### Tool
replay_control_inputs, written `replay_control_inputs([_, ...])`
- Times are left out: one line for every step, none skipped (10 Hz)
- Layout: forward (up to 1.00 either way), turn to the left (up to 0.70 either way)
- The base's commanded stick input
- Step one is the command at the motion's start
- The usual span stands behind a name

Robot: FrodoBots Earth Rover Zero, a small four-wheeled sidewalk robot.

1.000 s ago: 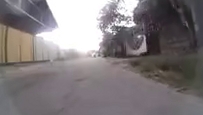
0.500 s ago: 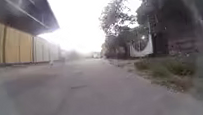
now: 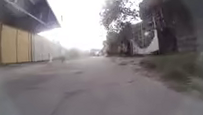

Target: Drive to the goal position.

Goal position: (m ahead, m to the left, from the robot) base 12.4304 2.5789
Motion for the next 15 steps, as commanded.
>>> replay_control_inputs([1.0,-0.4])
replay_control_inputs([1.0,-0.4])
replay_control_inputs([1.0,-0.4])
replay_control_inputs([1.0,-0.4])
replay_control_inputs([1.0,-0.22])
replay_control_inputs([1.0,0.0])
replay_control_inputs([1.0,0.0])
replay_control_inputs([1.0,0.0])
replay_control_inputs([1.0,0.0])
replay_control_inputs([1.0,0.0])
replay_control_inputs([1.0,0.0])
replay_control_inputs([1.0,0.0])
replay_control_inputs([1.0,0.0])
replay_control_inputs([1.0,0.0])
replay_control_inputs([1.0,0.0])
